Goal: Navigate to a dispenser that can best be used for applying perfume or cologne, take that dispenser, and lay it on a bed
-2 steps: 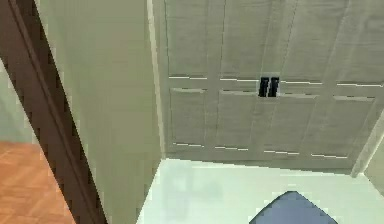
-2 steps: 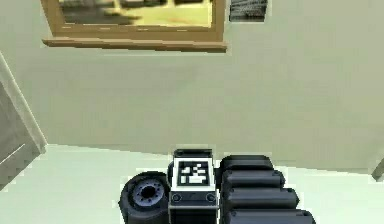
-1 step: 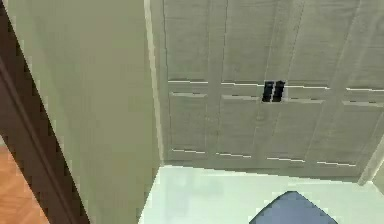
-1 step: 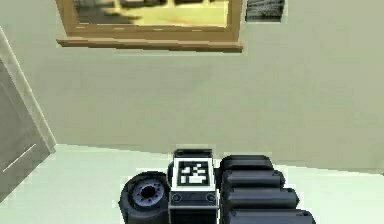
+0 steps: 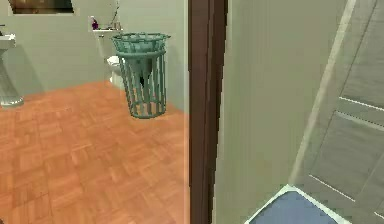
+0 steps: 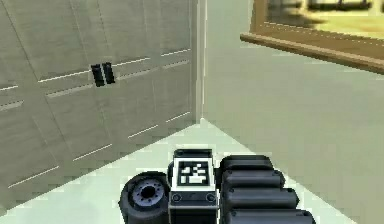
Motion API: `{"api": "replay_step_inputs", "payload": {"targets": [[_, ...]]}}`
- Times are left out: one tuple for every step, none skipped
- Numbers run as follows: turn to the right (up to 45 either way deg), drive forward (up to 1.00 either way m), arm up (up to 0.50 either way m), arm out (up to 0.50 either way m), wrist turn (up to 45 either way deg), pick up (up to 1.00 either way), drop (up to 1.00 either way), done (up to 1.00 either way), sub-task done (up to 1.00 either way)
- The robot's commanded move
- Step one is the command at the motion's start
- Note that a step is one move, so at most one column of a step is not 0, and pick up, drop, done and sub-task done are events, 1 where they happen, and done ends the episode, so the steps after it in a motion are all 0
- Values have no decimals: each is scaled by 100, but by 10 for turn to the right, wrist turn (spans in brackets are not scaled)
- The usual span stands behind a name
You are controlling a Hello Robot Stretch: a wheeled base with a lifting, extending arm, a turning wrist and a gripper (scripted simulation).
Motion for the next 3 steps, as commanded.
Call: {"api": "replay_step_inputs", "payload": {"targets": [[-360, 0, 0, 0, 0, 0, 0, 0, 0], [-30, 0, 0, 0, 0, 0, 0, 0, 0], [0, 100, 0, 0, 0, 0, 0, 0, 0]]}}
